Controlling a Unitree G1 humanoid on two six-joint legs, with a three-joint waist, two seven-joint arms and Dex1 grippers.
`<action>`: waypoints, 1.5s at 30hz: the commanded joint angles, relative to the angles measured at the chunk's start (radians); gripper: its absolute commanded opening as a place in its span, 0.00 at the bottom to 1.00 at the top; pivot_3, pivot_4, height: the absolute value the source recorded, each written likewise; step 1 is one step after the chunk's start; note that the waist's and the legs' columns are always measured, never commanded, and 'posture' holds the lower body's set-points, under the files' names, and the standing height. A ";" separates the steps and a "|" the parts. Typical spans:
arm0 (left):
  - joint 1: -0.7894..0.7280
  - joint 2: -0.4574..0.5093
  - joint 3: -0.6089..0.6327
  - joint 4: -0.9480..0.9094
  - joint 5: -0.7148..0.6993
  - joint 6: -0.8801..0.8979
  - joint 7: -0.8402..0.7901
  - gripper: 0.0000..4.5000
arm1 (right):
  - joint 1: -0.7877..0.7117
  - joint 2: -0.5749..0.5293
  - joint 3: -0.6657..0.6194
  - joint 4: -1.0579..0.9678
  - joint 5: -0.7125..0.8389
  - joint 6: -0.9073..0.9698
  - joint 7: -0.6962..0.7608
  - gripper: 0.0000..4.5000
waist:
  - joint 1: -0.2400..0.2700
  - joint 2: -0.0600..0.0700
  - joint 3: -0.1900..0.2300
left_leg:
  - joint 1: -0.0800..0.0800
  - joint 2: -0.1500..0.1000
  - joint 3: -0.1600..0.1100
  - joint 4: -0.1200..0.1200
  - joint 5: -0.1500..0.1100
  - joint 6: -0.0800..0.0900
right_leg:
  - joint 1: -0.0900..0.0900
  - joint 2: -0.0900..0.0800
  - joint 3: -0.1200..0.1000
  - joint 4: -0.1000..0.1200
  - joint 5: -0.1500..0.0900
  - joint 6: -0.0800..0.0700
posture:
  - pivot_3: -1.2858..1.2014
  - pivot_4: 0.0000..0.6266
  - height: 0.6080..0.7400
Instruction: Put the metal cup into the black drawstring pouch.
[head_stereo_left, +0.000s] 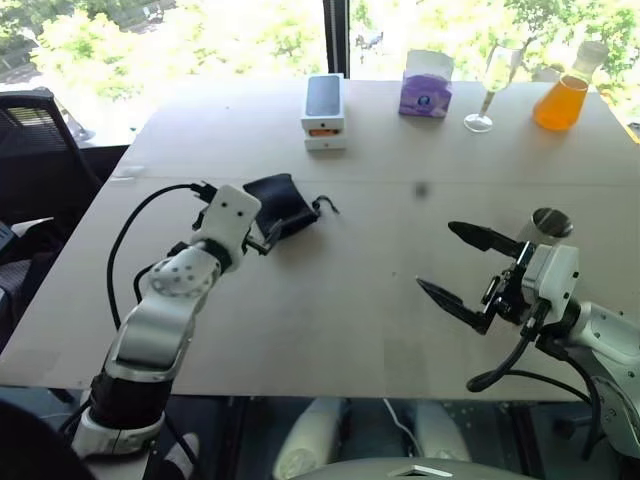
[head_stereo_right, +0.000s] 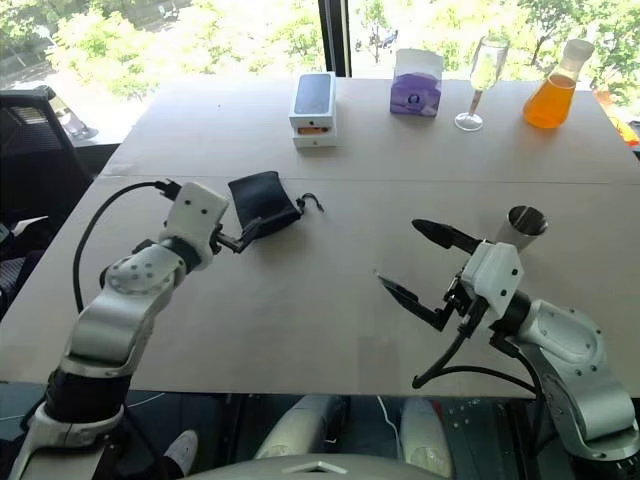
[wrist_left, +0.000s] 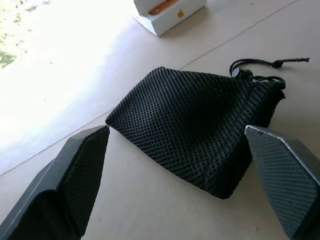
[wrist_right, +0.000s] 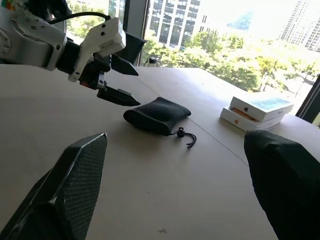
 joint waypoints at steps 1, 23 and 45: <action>-0.043 0.031 -0.086 0.022 0.135 -0.051 0.001 1.00 | 0.035 0.005 -0.024 -0.040 -0.020 -0.021 -0.029 0.98 | -0.001 0.000 0.000 | 0.000 0.000 0.000 0.000 0.000 0.000 | 0.000 0.000 0.000 0.000 0.000 0.000 | 0.52 0.24 1.00; -0.151 -0.102 -0.242 0.145 0.467 0.035 -0.017 1.00 | 0.084 -0.009 -0.024 -0.138 -0.004 0.021 -0.078 0.98 | -0.001 0.000 0.000 | 0.000 0.000 0.000 0.001 0.000 0.000 | 0.000 0.000 0.000 0.001 0.000 0.000 | 0.52 0.24 1.00; -0.263 -0.183 -0.265 0.367 0.495 0.047 -0.074 0.75 | 0.190 0.007 -0.042 -0.113 -0.054 -0.077 -0.061 1.00 | 0.000 0.000 -0.001 | 0.000 0.000 0.000 0.003 0.000 0.000 | 0.000 0.001 -0.001 0.004 0.000 0.000 | 0.52 0.24 1.00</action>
